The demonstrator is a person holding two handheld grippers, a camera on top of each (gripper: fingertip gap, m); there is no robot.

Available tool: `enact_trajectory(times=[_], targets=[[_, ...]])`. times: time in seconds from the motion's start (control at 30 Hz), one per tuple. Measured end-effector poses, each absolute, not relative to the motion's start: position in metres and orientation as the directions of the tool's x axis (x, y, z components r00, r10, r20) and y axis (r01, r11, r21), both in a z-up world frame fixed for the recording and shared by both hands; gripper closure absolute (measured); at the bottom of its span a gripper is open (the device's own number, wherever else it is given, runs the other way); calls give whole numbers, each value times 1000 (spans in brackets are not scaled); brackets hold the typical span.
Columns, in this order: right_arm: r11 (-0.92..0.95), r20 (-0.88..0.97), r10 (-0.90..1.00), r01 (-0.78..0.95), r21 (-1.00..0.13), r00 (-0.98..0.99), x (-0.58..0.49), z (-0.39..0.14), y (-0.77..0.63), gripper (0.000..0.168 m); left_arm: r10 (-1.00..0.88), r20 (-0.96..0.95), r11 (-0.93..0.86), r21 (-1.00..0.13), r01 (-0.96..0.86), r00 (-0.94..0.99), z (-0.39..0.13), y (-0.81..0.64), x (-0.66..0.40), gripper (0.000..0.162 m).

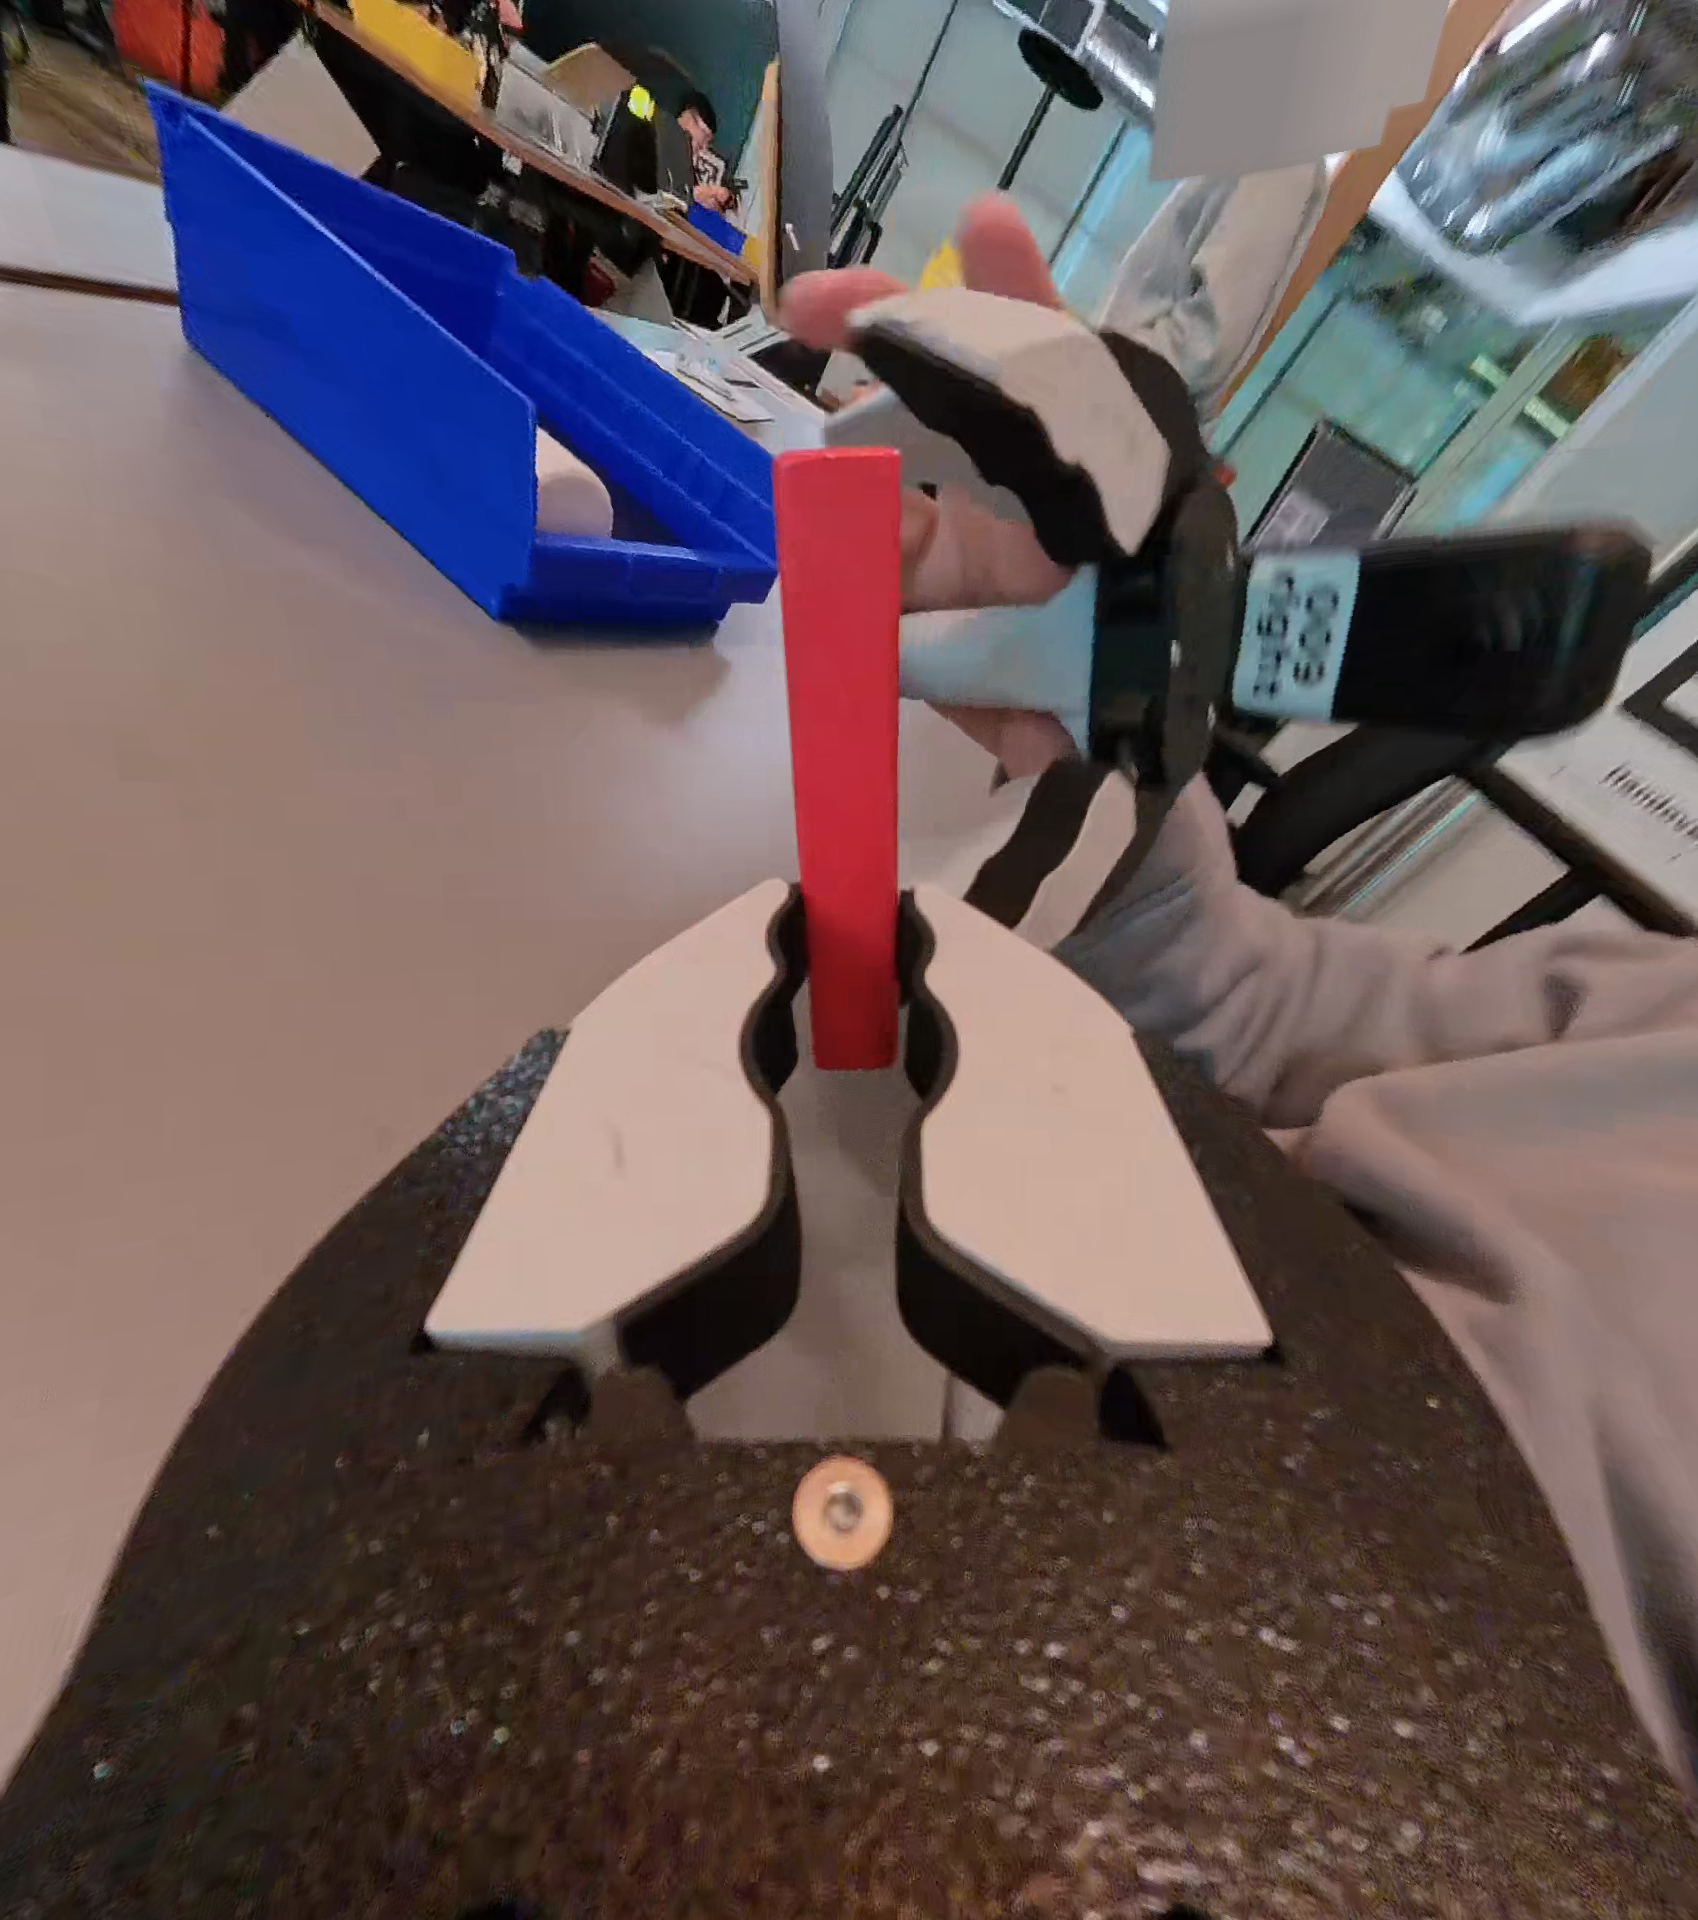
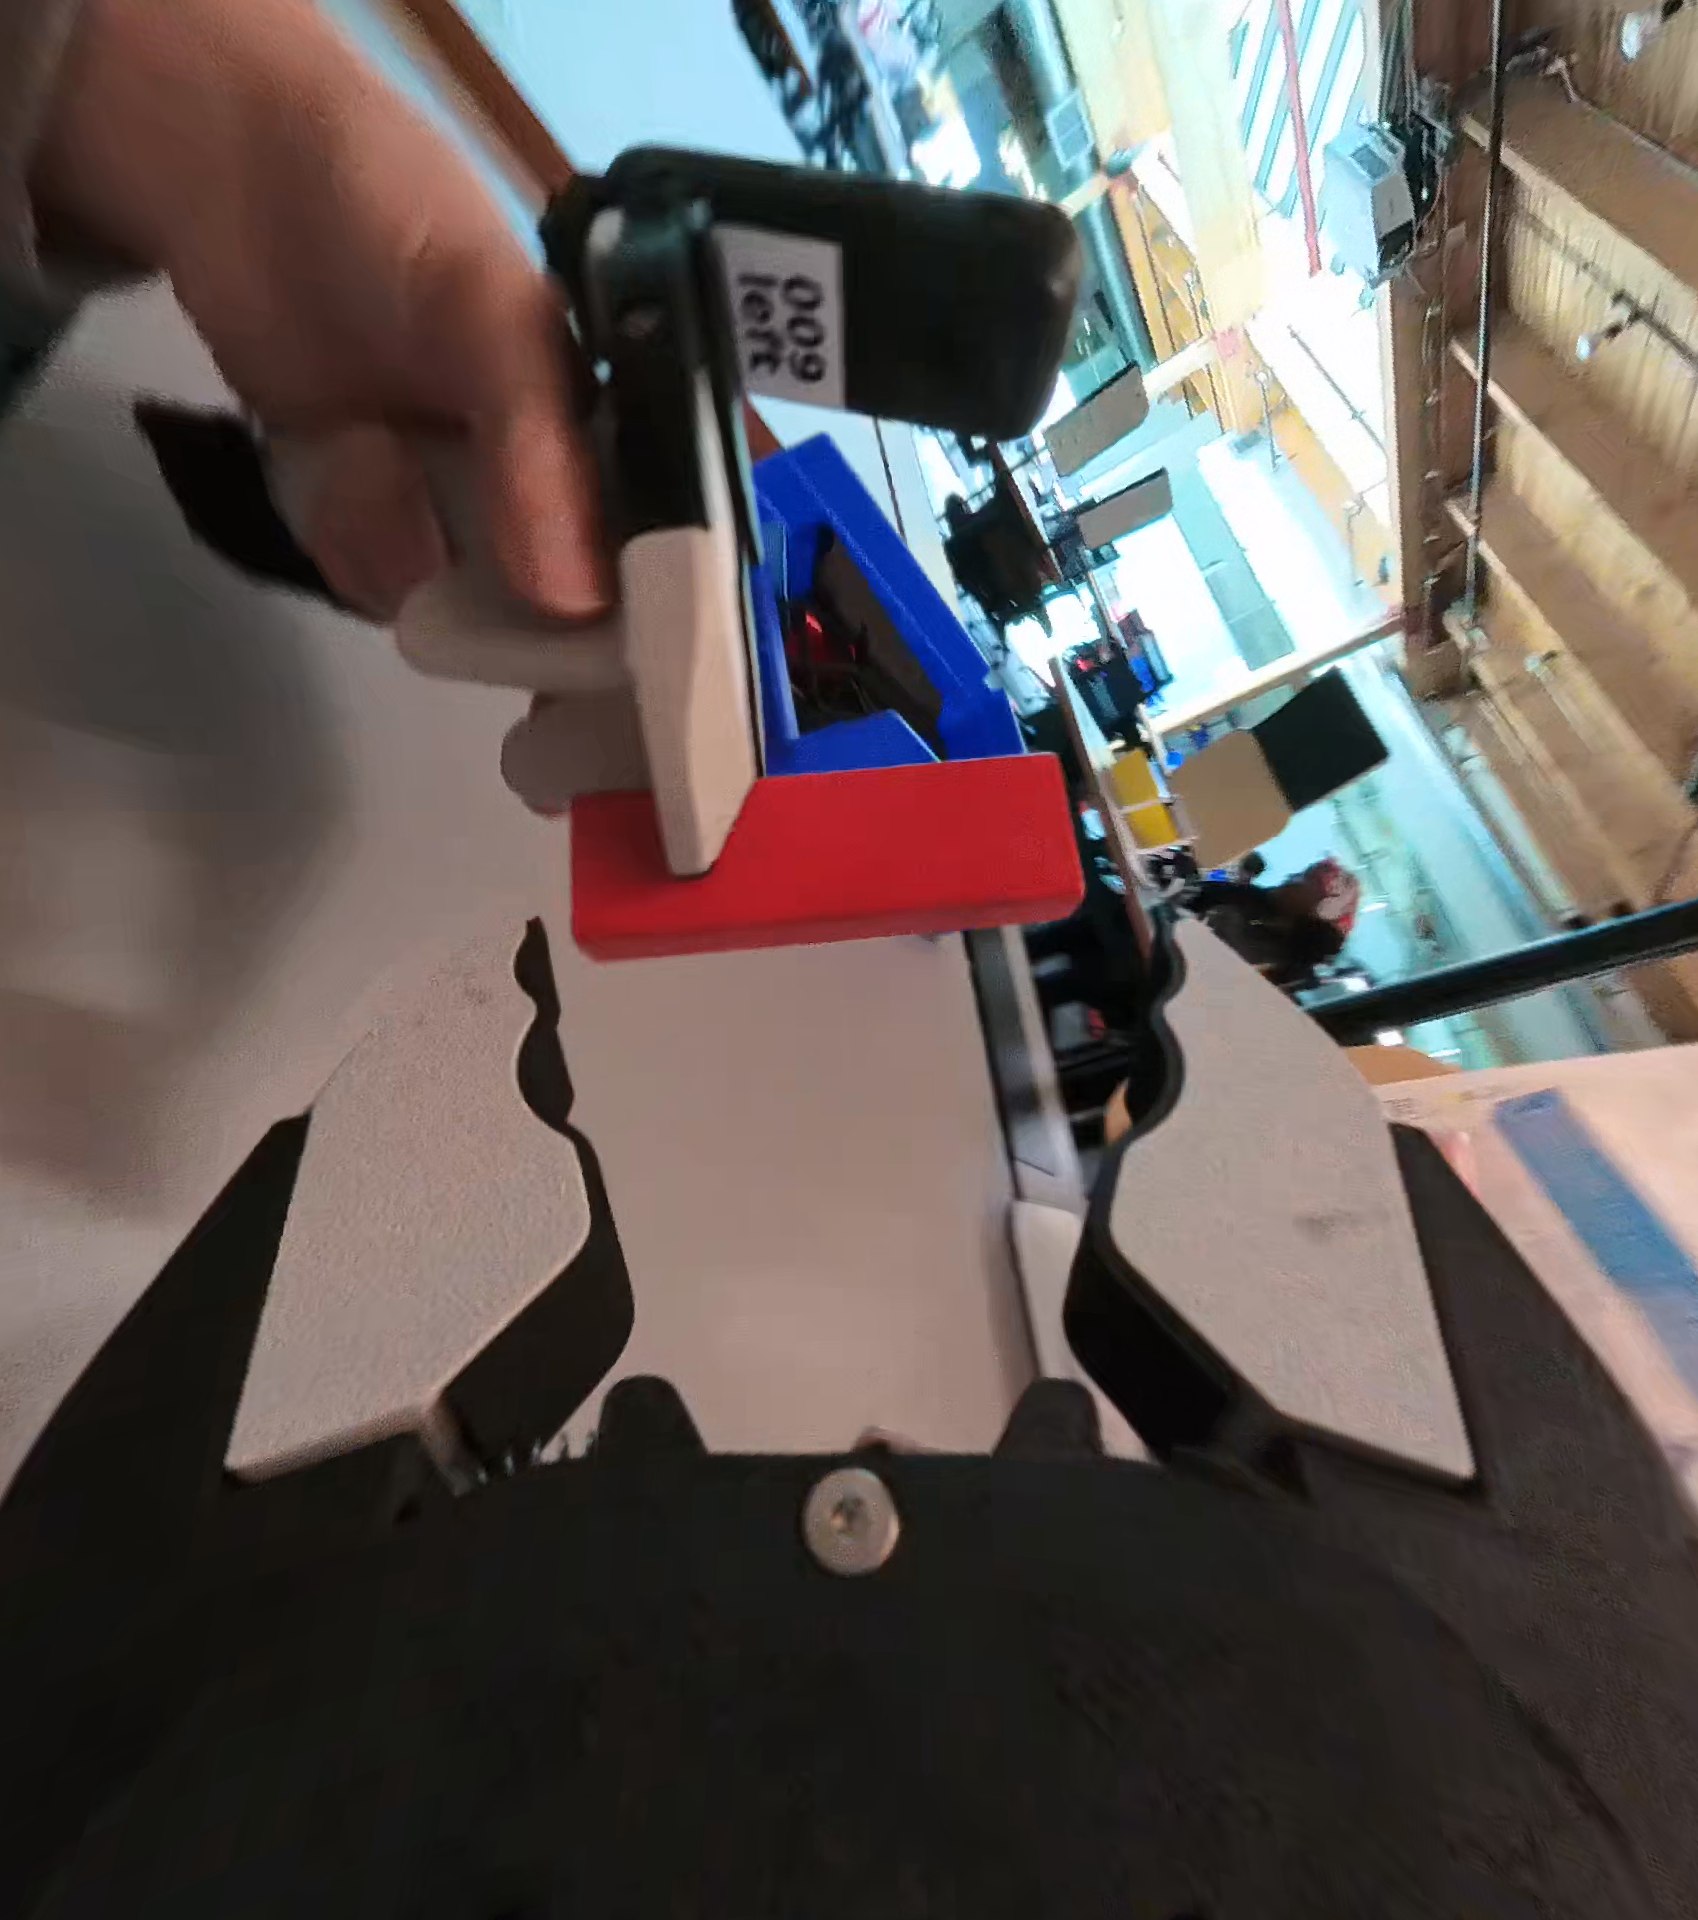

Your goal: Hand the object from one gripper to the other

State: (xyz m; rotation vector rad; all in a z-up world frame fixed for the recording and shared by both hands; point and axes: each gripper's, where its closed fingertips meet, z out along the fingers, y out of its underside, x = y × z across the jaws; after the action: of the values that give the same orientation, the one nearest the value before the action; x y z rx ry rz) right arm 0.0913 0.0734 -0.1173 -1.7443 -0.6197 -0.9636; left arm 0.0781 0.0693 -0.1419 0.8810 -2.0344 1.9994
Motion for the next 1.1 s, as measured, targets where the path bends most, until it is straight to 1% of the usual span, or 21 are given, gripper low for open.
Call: enact_trajectory(times=[0.07, 0.1, 0.13, 0.23, 0.33, 0.4, 0.47, 0.63, 0.73, 0.87, 0.93, 0.97, 1.0, 1.07, 1.1], targets=[[-400, 893, 2, 818, -412, 451, 90, -122, 77, 61, -253, 539, -81, -839, -537, -804, -138, 70, 75, 146], [-408, 909, 8, 831, -377, 416, 90, -122, 79, 59, -222, 548, -83, -834, -545, -806, -136, 69, 71, 146], [-406, 915, 3, 837, -367, 403, 89, -122, 81, 58, -191, 553, -88, -832, -547, -811, -132, 68, 68, 146], [-356, 890, -17, 829, -431, 455, 84, -121, 84, 52, -152, 558, -84, -830, -552, -816, -128, 64, 62, 146], [-316, 866, -41, 815, -485, 499, 84, -118, 83, 60, -128, 547, -61, -837, -543, -828, -129, 61, 57, 146], [-287, 838, -62, 794, -535, 542, 85, -115, 82, 56, -106, 551, -55, -834, -548, -828, -127, 59, 54, 146], [-248, 811, -55, 779, -576, 582, 81, -115, 81, 56, -88, 552, -44, -834, -550, -830, -126, 57, 50, 146], [-203, 808, -25, 788, -581, 589, 69, -115, 85, 59, -79, 559, -25, -829, -559, -825, -130, 55, 48, 146], [-245, 842, -23, 814, -527, 539, 72, -117, 85, 58, -32, 575, -40, -818, -574, -817, -128, 53, 45, 146], [-261, 849, 3, 819, -510, 529, 70, -121, 85, 59, -10, 589, -19, -808, -589, -808, -131, 53, 43, 146], [-399, 865, 25, 798, -451, 501, 85, -130, 83, 59, -94, 564, -17, -825, -565, -820, -137, 54, 52, 146], [-490, 882, 9, 771, -407, 471, 98, -131, 81, 59, -178, 535, -29, -842, -539, -826, -141, 56, 62, 146], [-579, 905, -13, 734, -354, 425, 111, -131, 76, 59, -296, 490, -37, -864, -503, -820, -146, 61, 76, 136], [-716, 949, -17, 659, -231, 313, 130, -127, 66, 59, -531, 369, -28, -907, -420, -762, -152, 76, 102, 102], [-767, 964, 14, 621, -161, 267, 137, -129, 61, 59, -608, 309, -14, -925, -380, -731, -151, 83, 108, 97]])
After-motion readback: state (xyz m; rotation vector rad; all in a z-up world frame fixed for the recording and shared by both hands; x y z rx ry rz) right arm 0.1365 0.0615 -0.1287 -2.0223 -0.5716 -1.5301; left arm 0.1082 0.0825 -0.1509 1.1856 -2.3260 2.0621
